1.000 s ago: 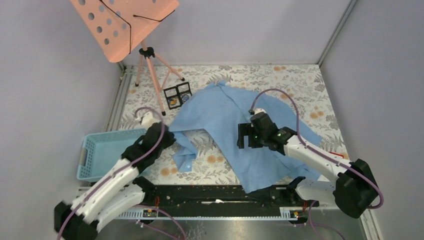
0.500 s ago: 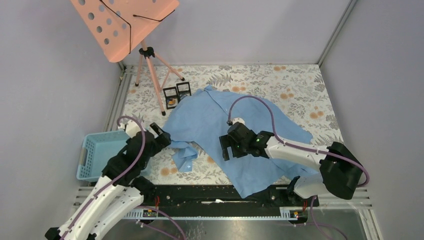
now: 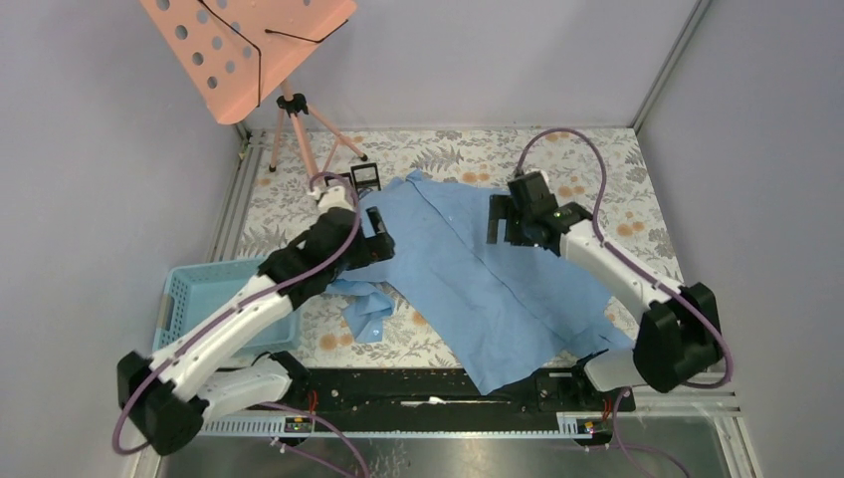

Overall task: Pin the brooch onto the clothing
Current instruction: Flatten out the clothes at the center of the board.

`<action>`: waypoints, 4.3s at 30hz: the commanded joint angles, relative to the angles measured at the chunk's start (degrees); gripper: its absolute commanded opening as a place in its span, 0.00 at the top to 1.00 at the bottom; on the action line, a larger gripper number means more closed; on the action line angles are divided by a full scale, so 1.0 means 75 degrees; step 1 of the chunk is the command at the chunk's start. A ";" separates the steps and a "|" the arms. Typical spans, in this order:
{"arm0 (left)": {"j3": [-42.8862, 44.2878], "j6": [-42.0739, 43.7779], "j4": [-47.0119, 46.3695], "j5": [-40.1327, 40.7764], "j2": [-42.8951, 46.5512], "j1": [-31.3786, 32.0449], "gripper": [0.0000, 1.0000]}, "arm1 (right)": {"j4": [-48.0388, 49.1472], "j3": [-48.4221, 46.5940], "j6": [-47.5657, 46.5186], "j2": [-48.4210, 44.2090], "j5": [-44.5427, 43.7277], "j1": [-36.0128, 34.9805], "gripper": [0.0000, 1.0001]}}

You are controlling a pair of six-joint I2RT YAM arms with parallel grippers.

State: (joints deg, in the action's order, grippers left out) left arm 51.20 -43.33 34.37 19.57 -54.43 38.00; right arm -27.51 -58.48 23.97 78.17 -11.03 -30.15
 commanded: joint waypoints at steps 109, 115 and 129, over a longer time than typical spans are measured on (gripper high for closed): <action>0.1153 -0.0034 -0.2936 -0.1992 -0.3255 -0.0661 0.01 | -0.0221 0.0788 0.0190 -0.2077 -0.1963 -0.2520 0.00; 0.1546 -0.0238 -0.3255 -0.2545 -0.3868 -0.0598 0.01 | 0.0272 0.0902 0.1004 -0.1526 -0.1008 -0.0794 0.00; 0.1890 -0.0789 -0.4479 -0.3715 -0.5653 0.0113 0.01 | 0.0397 0.1909 0.5354 -0.1071 -0.1682 -0.0134 0.00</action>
State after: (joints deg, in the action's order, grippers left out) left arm 62.22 -47.94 5.87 -5.26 -95.50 38.68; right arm -24.75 -44.86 51.44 68.73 -21.34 -32.10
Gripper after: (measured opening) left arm 0.985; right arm 0.993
